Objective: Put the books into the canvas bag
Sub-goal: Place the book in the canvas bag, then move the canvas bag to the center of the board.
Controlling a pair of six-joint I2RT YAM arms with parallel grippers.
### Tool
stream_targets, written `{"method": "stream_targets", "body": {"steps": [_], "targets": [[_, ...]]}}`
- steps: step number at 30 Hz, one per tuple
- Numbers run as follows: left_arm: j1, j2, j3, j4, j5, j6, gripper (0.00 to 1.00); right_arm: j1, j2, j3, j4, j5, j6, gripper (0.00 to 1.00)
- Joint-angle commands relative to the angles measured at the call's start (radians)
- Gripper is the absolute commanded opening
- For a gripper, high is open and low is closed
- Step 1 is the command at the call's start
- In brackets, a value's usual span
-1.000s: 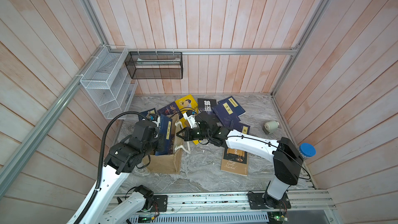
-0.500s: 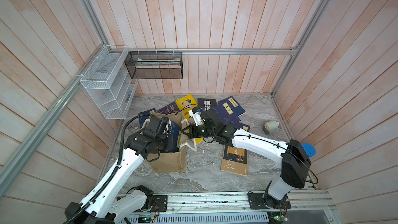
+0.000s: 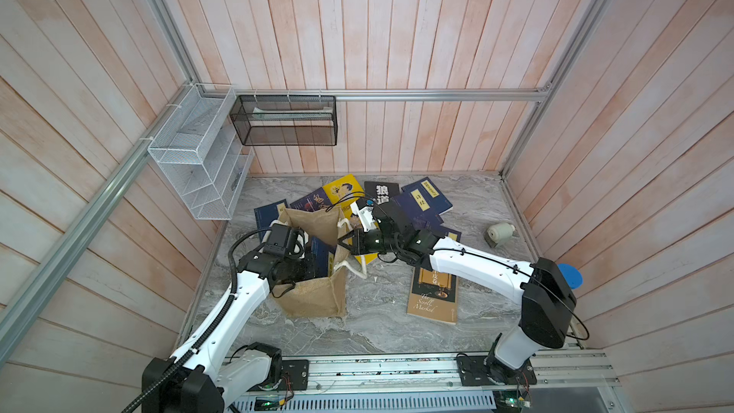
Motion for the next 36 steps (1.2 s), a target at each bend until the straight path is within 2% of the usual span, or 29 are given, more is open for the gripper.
{"method": "stream_targets", "body": {"steps": [1,4,7,15,23,31,33,36], "targets": [[0.016,-0.035,0.042,-0.017,-0.004,0.017,0.27,-0.012,-0.039,-0.01,0.043,-0.007,-0.02,0.0],[0.019,-0.053,0.085,-0.048,-0.033,0.024,0.42,-0.012,-0.037,-0.012,0.046,-0.01,-0.018,0.0],[0.02,-0.066,0.14,-0.091,-0.084,0.039,0.51,-0.012,-0.036,-0.015,0.05,-0.012,-0.014,0.0],[0.022,-0.136,0.295,-0.143,-0.195,0.046,0.56,-0.012,-0.036,-0.019,0.044,-0.01,-0.008,0.0],[0.023,-0.198,0.366,-0.171,-0.321,0.044,0.59,-0.011,-0.045,-0.026,0.042,-0.005,-0.004,0.0],[0.031,-0.228,0.337,-0.206,-0.495,0.039,0.77,-0.011,-0.048,-0.02,0.031,-0.011,-0.005,0.0],[0.042,-0.223,0.309,-0.199,-0.495,0.036,0.79,-0.009,-0.047,-0.024,0.035,-0.013,-0.001,0.0],[0.07,-0.212,0.249,-0.158,-0.432,0.044,0.8,-0.005,-0.043,-0.022,0.038,-0.016,0.002,0.0]]}}
